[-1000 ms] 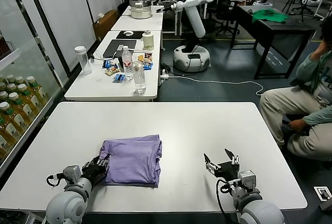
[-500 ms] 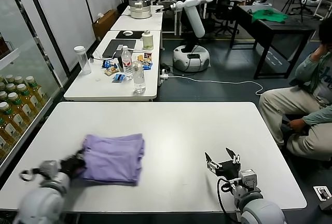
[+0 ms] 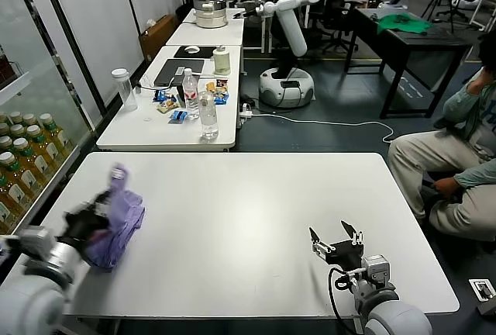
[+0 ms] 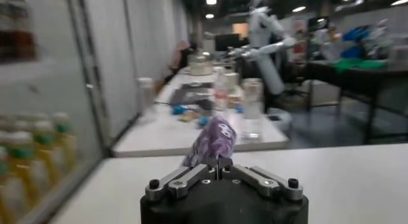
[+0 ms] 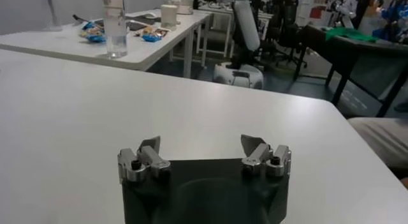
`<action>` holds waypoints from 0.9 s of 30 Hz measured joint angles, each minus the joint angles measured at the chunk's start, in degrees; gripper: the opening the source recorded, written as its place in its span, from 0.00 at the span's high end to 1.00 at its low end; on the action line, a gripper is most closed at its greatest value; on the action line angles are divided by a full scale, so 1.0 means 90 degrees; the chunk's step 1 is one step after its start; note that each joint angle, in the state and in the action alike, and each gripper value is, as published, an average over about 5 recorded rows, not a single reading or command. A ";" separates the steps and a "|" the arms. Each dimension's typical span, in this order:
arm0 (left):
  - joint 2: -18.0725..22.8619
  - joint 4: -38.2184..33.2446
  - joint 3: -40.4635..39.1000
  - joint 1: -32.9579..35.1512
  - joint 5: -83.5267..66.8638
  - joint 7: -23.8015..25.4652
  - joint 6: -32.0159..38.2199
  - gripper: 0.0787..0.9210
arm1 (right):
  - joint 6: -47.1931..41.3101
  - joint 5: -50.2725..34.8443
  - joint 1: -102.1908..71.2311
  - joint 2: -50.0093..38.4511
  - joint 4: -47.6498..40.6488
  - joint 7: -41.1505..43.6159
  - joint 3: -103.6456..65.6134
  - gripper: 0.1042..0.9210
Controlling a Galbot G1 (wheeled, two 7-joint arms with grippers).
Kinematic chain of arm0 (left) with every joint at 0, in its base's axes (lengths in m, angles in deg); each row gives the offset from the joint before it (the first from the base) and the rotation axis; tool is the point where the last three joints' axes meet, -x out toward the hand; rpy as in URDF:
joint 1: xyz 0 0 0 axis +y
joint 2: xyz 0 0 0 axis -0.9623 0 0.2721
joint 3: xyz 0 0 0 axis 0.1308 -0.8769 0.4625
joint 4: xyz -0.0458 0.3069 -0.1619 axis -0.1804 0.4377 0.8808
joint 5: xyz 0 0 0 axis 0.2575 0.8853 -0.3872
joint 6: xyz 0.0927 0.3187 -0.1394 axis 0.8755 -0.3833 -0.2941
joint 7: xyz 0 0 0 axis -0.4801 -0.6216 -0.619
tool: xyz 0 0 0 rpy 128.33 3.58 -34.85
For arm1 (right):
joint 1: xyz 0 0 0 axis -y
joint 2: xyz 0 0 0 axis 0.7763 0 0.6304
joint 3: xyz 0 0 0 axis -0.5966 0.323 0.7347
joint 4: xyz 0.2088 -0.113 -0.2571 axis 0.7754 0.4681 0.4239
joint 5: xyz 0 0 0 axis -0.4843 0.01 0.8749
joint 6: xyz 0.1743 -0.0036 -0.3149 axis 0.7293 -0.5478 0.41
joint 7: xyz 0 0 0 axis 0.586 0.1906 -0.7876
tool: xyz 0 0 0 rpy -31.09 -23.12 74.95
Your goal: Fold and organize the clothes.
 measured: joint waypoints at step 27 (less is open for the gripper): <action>0.1104 0.0739 -0.1597 -0.1102 0.1374 -0.0156 0.1507 0.30 | -0.0038 -0.0335 0.0373 0.0034 -0.0080 -0.0100 0.0281 0.12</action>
